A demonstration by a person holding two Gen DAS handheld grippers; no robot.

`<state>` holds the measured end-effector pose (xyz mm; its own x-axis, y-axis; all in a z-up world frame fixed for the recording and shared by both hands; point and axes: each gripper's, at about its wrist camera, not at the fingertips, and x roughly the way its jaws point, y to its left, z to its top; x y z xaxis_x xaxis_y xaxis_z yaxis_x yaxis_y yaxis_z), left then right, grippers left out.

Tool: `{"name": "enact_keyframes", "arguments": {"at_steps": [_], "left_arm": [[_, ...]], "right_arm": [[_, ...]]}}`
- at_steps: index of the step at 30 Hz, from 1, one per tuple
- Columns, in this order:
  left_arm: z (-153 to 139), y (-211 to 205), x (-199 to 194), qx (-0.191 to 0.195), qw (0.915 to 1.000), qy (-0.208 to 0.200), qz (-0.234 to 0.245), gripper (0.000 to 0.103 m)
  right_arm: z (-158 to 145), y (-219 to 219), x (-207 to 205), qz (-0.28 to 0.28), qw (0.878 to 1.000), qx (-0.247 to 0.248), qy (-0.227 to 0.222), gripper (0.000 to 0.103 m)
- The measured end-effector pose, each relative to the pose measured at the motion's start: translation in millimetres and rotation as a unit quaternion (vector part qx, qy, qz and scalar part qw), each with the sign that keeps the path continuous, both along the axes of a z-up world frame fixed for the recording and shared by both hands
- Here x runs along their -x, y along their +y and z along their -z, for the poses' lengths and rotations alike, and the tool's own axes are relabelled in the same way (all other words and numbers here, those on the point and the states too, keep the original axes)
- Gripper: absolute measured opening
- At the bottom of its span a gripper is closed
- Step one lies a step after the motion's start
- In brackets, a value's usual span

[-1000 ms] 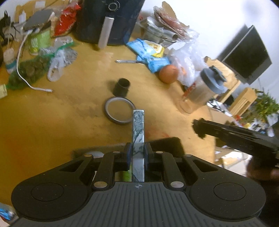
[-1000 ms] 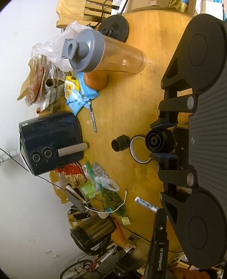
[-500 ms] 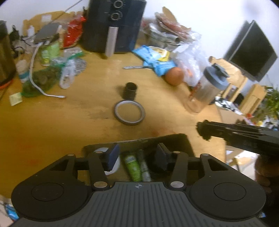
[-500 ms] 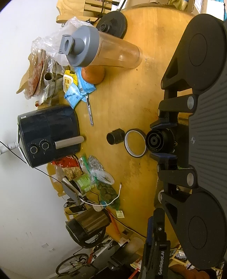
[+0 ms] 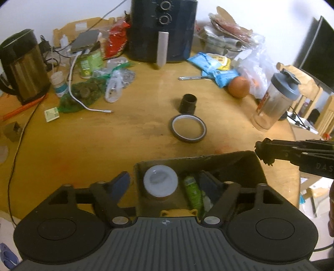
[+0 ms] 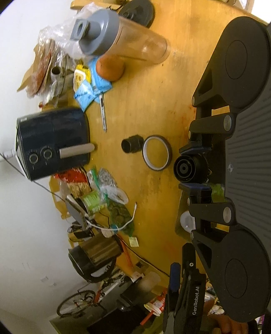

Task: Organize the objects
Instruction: 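Lower the black knob cap into the box and open the right gripper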

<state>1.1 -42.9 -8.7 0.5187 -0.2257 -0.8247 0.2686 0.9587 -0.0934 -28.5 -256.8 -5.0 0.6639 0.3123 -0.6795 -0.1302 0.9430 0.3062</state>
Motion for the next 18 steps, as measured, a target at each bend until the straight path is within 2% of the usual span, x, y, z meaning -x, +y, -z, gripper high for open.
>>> {"name": "enact_keyframes", "arguments": {"at_steps": [6,9,15,16,17,18], "left_arm": [[-1,12,6,-0.001,0.9996,-0.012,-0.026,0.079],[-2,17,9,-0.007,0.9990,-0.013,-0.041,0.086],[-6,29,14,-0.010,0.9973,-0.021,-0.070,0.090],[-6,31,14,-0.008,0.9973,-0.021,-0.070,0.093],[-6,32,15,-0.005,0.9974,-0.020,-0.069,0.096],[-6,33,16,-0.002,0.9976,-0.021,-0.066,0.097]], "right_arm": [[-4,19,-10,-0.033,0.999,0.000,-0.006,0.031],[-8,29,-16,-0.053,0.999,-0.001,-0.012,0.031],[-14,49,-26,-0.085,0.996,-0.001,-0.019,0.032],[-13,51,-28,-0.087,0.996,0.000,-0.017,0.040],[-12,54,-30,-0.090,0.996,0.004,-0.012,0.067],[-12,56,-31,-0.088,0.996,0.011,-0.009,0.080]]}}
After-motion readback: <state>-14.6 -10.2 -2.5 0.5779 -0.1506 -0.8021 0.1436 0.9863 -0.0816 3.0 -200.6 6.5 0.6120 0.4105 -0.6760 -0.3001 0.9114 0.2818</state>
